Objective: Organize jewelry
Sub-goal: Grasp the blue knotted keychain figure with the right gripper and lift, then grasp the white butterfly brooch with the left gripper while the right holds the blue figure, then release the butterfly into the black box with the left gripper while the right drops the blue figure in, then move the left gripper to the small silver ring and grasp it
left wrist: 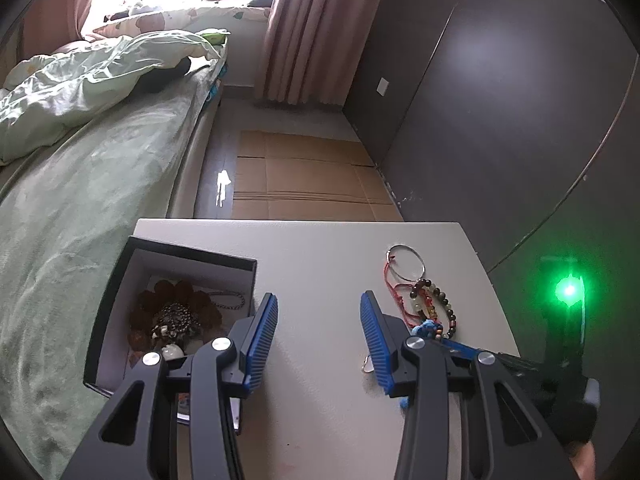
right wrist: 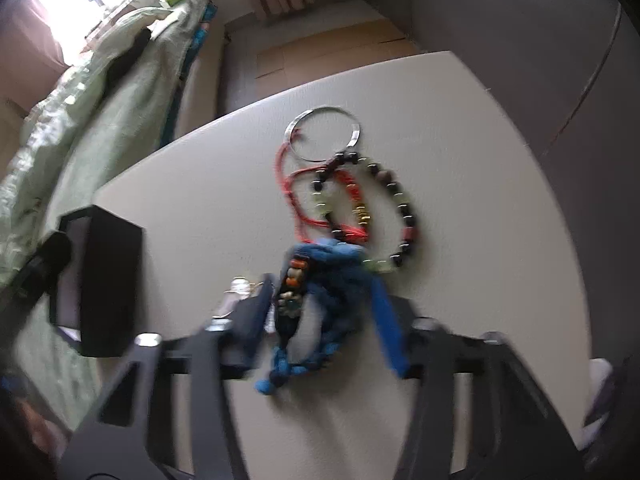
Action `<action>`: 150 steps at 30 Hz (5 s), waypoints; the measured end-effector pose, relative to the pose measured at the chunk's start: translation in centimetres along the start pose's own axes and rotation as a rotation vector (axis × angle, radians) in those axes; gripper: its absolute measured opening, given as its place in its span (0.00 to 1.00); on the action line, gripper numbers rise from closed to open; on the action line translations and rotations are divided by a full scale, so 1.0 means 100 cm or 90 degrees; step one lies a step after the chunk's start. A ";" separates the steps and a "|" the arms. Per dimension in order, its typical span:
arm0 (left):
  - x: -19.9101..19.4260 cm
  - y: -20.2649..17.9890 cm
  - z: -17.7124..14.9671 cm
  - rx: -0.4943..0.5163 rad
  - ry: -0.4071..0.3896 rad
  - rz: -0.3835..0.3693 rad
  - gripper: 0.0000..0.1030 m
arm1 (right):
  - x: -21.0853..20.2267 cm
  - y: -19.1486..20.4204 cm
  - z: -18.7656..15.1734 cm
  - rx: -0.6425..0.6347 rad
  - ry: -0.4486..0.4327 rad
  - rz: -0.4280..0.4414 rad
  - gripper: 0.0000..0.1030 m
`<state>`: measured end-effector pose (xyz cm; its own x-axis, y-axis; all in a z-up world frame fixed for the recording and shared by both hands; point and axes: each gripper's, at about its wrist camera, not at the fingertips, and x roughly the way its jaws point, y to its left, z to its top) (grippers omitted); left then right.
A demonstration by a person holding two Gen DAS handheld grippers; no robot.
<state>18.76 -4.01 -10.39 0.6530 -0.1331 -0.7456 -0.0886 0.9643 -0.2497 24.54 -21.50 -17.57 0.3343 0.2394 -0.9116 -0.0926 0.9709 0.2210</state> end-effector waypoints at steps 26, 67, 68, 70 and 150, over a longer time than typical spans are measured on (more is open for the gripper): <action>0.055 -0.071 -0.059 0.134 0.055 0.009 0.78 | -0.070 -0.076 0.018 0.121 -0.102 0.100 0.18; -0.006 -0.040 -0.035 0.096 -0.031 0.016 0.37 | -0.089 -0.055 0.000 0.086 -0.147 0.131 0.18; -0.011 -0.037 -0.032 0.093 -0.037 0.017 0.37 | -0.091 -0.052 0.000 0.083 -0.153 0.134 0.18; -0.020 -0.029 -0.027 0.086 -0.045 0.017 0.37 | -0.093 -0.047 -0.001 0.079 -0.161 0.140 0.18; -0.093 0.098 0.017 -0.042 -0.059 0.018 0.92 | -0.097 0.050 -0.016 -0.017 -0.214 0.280 0.89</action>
<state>13.12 7.10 -4.86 0.7162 -0.0816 -0.6931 -0.1551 0.9497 -0.2722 19.35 -18.93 -8.15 0.5392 0.6170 -0.5732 -0.3133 0.7787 0.5435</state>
